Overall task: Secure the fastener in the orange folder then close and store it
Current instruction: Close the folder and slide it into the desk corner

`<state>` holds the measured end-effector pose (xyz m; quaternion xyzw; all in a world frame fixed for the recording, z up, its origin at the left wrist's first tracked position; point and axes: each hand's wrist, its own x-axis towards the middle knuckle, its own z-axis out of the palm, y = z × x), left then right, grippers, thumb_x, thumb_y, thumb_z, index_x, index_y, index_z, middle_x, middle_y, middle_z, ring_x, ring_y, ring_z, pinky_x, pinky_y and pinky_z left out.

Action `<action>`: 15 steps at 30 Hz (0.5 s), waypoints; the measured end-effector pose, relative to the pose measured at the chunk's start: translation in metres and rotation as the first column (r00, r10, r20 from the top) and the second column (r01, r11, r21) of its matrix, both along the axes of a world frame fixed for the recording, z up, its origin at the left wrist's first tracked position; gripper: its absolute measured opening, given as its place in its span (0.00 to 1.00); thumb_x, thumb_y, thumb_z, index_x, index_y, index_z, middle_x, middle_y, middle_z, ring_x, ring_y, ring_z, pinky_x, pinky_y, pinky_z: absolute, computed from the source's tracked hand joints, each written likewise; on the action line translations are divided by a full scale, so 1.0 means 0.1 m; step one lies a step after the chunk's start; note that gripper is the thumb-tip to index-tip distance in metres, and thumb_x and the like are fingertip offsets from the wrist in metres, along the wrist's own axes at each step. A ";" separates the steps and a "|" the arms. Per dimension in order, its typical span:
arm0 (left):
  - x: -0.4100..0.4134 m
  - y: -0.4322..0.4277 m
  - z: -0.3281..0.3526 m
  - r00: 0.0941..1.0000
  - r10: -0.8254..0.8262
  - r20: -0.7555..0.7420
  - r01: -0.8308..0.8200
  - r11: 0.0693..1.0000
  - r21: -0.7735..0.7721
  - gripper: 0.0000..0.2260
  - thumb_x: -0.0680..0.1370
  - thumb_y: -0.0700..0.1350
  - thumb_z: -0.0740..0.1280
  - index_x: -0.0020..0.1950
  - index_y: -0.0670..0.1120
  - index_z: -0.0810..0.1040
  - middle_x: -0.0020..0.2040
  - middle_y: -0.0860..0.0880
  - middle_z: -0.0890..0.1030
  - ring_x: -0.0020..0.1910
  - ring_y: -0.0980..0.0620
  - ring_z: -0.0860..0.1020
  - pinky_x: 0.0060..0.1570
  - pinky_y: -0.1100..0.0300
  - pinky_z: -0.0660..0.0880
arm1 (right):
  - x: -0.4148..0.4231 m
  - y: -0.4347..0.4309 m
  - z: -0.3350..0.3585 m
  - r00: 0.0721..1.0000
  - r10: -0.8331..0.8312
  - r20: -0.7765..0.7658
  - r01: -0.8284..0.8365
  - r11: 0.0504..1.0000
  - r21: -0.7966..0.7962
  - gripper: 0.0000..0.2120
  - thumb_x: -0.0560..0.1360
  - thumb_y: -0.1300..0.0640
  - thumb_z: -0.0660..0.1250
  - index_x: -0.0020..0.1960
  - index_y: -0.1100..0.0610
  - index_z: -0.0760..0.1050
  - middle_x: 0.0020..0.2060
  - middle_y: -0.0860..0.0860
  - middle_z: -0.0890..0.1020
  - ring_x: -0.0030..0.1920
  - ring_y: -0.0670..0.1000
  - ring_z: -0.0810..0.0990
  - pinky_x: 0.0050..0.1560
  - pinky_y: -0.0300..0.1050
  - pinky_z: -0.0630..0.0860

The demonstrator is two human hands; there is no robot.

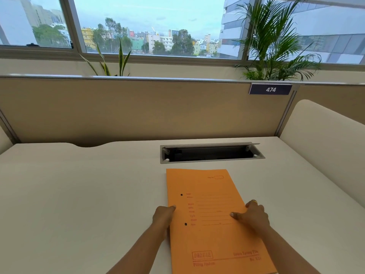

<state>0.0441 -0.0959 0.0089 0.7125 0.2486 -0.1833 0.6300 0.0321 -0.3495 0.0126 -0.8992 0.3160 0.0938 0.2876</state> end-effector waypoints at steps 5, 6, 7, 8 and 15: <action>-0.13 -0.08 -0.06 0.987 0.038 0.158 -0.030 0.998 -0.053 0.07 0.80 0.42 0.60 0.55 0.42 0.73 0.53 0.41 0.80 0.51 0.41 0.80 0.54 0.44 0.77 | -0.04 0.02 0.02 1.000 0.004 0.009 -0.004 1.000 -0.006 0.35 0.63 0.43 0.75 0.62 0.58 0.65 0.61 0.58 0.69 0.62 0.61 0.71 0.59 0.55 0.72; -0.16 -0.10 -0.06 0.979 0.056 0.194 -0.046 0.997 -0.055 0.08 0.80 0.42 0.59 0.57 0.43 0.72 0.54 0.41 0.80 0.51 0.41 0.80 0.54 0.43 0.77 | -0.05 0.02 0.03 1.000 0.006 0.014 -0.007 1.000 0.003 0.35 0.63 0.43 0.75 0.62 0.58 0.65 0.61 0.58 0.70 0.62 0.61 0.71 0.59 0.55 0.72; -0.19 -0.12 -0.06 0.972 0.072 0.223 -0.062 0.997 -0.052 0.07 0.80 0.42 0.59 0.57 0.44 0.72 0.54 0.41 0.80 0.51 0.41 0.80 0.54 0.43 0.77 | -0.05 0.02 0.03 1.000 0.010 0.019 -0.010 1.000 0.016 0.36 0.63 0.43 0.75 0.62 0.58 0.65 0.61 0.58 0.70 0.62 0.61 0.71 0.59 0.55 0.72; -0.22 -0.13 -0.04 0.966 0.087 0.243 -0.075 0.996 -0.056 0.07 0.80 0.42 0.59 0.57 0.45 0.72 0.54 0.41 0.80 0.51 0.41 0.80 0.54 0.44 0.77 | -0.05 0.01 0.03 1.000 0.011 0.026 -0.011 0.999 0.032 0.36 0.62 0.43 0.75 0.62 0.57 0.65 0.61 0.58 0.70 0.61 0.60 0.72 0.59 0.55 0.72; -0.32 -0.06 -0.04 0.950 0.144 0.278 -0.122 0.988 -0.095 0.06 0.81 0.43 0.58 0.56 0.45 0.72 0.53 0.38 0.80 0.48 0.40 0.81 0.48 0.48 0.79 | -0.20 -0.02 -0.01 0.979 -0.035 0.199 -0.014 0.971 0.240 0.22 0.74 0.50 0.66 0.63 0.61 0.69 0.60 0.59 0.77 0.56 0.58 0.76 0.58 0.53 0.72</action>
